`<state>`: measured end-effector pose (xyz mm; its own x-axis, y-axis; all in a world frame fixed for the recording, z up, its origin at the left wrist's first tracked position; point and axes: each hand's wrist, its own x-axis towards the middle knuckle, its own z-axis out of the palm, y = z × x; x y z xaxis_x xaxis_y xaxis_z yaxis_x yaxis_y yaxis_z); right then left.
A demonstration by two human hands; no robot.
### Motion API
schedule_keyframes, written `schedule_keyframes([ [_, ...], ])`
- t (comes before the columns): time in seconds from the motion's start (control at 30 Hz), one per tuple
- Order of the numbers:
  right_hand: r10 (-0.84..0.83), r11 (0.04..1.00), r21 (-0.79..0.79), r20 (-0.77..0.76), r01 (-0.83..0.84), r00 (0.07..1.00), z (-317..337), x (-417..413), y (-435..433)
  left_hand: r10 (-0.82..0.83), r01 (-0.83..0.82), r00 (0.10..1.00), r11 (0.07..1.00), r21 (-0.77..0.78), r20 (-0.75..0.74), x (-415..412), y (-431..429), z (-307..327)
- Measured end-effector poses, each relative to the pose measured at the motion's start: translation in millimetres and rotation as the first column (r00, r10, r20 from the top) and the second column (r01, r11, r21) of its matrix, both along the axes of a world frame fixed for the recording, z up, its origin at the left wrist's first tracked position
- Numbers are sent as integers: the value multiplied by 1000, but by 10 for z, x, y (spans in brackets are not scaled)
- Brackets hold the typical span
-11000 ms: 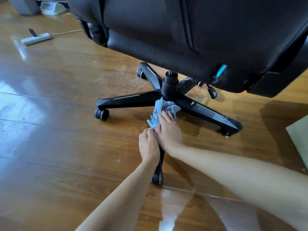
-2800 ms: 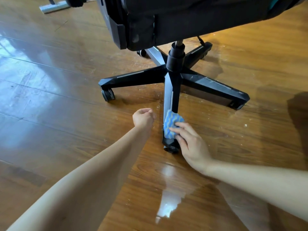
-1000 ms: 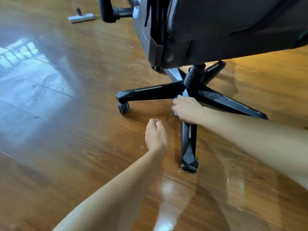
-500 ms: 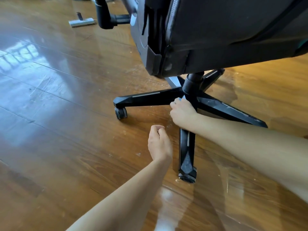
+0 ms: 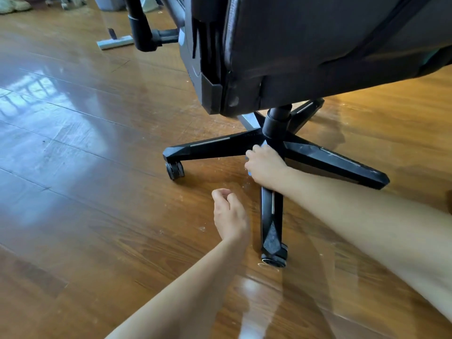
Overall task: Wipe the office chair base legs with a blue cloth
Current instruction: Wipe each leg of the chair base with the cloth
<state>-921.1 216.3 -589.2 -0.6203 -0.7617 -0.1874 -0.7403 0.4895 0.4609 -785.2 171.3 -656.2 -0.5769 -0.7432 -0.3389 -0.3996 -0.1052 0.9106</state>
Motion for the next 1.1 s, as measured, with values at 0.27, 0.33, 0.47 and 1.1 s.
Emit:
schedule_keyframes([
  [0.27,224,933,-327,204,-150,953,-254,753,634,3,-3,1000,1000,5,4,-46,-57,38],
  [0.33,338,853,-483,220,-199,915,-392,1171,949,-10,10,1000,1000,-14,-8,-88,-47,34],
  [0.47,490,746,-606,218,-276,844,-604,1546,1459,-9,9,1000,1000,14,-2,-137,113,-13],
  [1.1,-50,-49,-572,820,819,570,-783,1711,1184,-353,354,935,935,35,-18,-287,409,91],
])
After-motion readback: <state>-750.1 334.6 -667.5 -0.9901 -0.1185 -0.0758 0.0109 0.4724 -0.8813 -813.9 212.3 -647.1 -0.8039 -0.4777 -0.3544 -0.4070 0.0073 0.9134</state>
